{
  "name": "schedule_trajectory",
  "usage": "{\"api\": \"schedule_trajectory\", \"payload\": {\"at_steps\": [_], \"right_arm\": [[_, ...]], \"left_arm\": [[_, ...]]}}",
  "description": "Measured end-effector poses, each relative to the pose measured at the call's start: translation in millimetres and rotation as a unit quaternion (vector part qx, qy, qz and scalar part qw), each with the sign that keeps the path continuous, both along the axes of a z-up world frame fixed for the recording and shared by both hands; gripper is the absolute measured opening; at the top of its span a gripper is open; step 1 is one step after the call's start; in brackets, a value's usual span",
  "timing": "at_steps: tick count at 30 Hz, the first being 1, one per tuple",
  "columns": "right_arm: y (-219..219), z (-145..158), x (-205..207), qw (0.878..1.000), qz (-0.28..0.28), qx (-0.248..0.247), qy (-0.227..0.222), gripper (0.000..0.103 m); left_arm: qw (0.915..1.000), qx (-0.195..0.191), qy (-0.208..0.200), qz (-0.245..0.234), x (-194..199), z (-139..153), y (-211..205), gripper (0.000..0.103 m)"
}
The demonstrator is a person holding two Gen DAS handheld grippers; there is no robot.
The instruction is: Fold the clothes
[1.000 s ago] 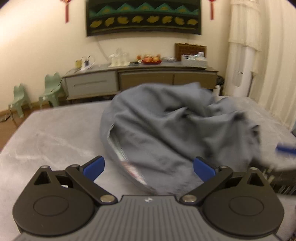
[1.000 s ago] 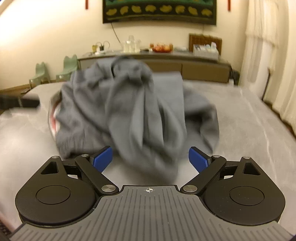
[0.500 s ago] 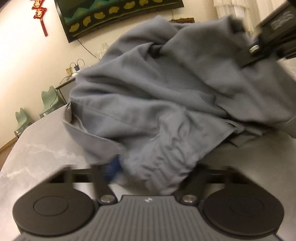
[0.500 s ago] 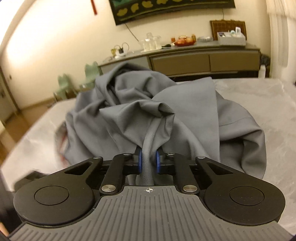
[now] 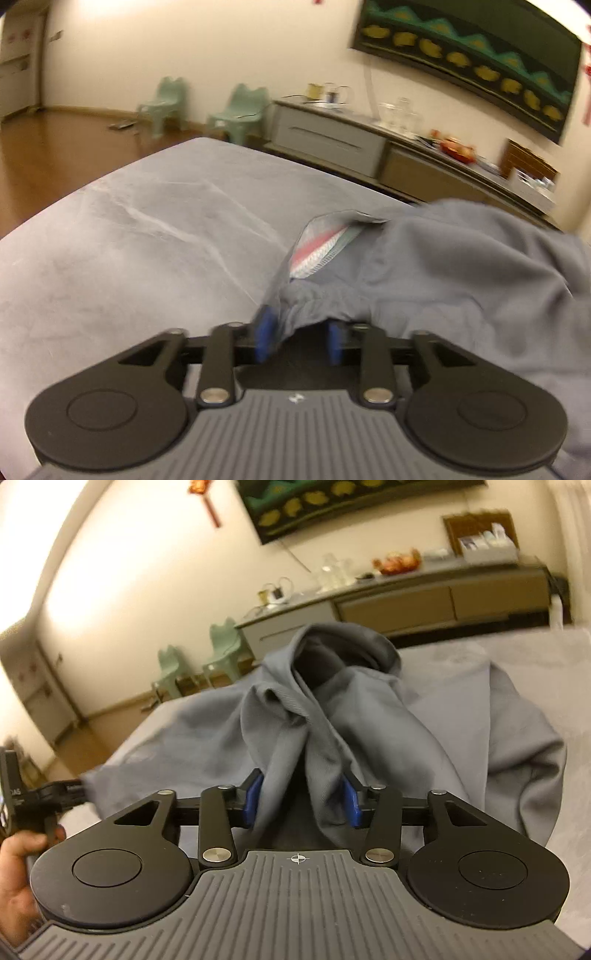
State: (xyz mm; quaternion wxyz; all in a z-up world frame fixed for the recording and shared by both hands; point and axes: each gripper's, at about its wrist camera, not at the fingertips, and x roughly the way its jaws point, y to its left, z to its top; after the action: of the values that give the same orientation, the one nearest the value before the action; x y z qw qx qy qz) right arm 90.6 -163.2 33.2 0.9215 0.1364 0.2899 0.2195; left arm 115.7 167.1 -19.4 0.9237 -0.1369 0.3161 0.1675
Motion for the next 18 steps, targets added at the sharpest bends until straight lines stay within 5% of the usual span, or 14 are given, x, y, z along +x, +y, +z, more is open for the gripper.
{"api": "schedule_trajectory", "payload": {"at_steps": [4, 7, 10, 14, 18], "right_arm": [[-44.6, 13.1, -16.7, 0.993, -0.042, 0.107, -0.023, 0.067], [-77.7, 8.3, -29.1, 0.979, -0.098, 0.176, -0.011, 0.069], [-93.7, 1.6, -24.5, 0.97, -0.166, 0.176, 0.025, 0.072], [-76.4, -9.8, -9.6, 0.973, -0.177, 0.133, 0.064, 0.077], [-65.8, -17.5, -4.9, 0.977, -0.163, 0.115, 0.072, 0.082]], "left_arm": [[0.9908, 0.111, -0.052, -0.058, -37.1, 12.8, -49.6, 0.076], [0.9675, 0.179, -0.097, -0.15, -63.2, 9.6, -101.2, 0.096], [0.9375, 0.201, -0.096, -0.267, -77.3, -11.7, -162.8, 0.098], [0.9162, 0.249, -0.084, -0.303, -60.7, -41.7, -237.7, 0.1], [0.9149, 0.259, -0.031, -0.308, -16.5, -66.6, -265.6, 0.099]]}}
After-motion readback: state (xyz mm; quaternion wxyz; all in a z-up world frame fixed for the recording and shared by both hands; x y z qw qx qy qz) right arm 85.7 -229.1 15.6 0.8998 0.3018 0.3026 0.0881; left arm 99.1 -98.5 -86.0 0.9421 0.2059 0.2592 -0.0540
